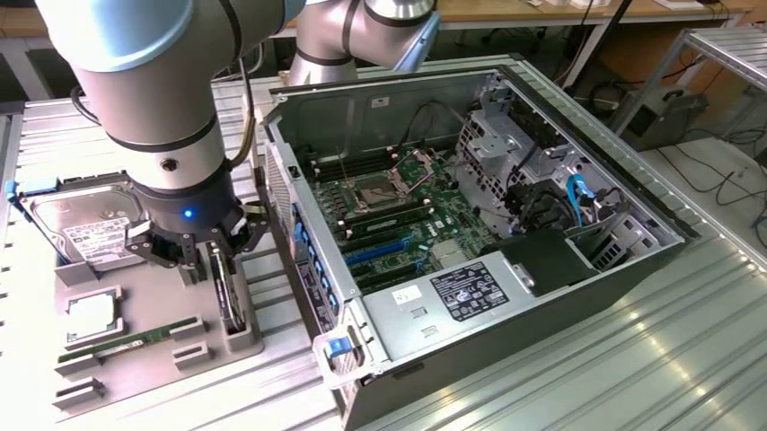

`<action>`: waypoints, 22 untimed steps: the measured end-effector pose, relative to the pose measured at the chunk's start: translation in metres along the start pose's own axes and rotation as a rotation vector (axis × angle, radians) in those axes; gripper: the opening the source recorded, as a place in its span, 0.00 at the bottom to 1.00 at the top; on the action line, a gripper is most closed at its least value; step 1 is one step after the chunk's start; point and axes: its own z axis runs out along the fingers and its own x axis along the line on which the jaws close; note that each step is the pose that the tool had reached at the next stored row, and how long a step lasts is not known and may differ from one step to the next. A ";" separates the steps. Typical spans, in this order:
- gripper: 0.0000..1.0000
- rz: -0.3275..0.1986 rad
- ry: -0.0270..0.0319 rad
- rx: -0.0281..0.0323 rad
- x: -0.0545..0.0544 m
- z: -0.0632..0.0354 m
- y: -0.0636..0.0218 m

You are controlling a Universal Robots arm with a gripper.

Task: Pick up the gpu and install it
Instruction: 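Pick up the gpu and move the gpu toward the slot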

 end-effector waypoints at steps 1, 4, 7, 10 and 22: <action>0.38 0.000 -0.0009 -0.0002 0.000 0.0009 0.0000; 0.38 0.000 -0.0058 -0.0003 0.001 0.0036 -0.0002; 0.38 0.000 -0.0081 -0.0004 0.001 0.0041 -0.0002; 0.38 0.000 -0.0103 -0.0007 0.001 0.0047 -0.0002; 0.30 -0.001 -0.0146 0.0008 0.002 0.0058 -0.0004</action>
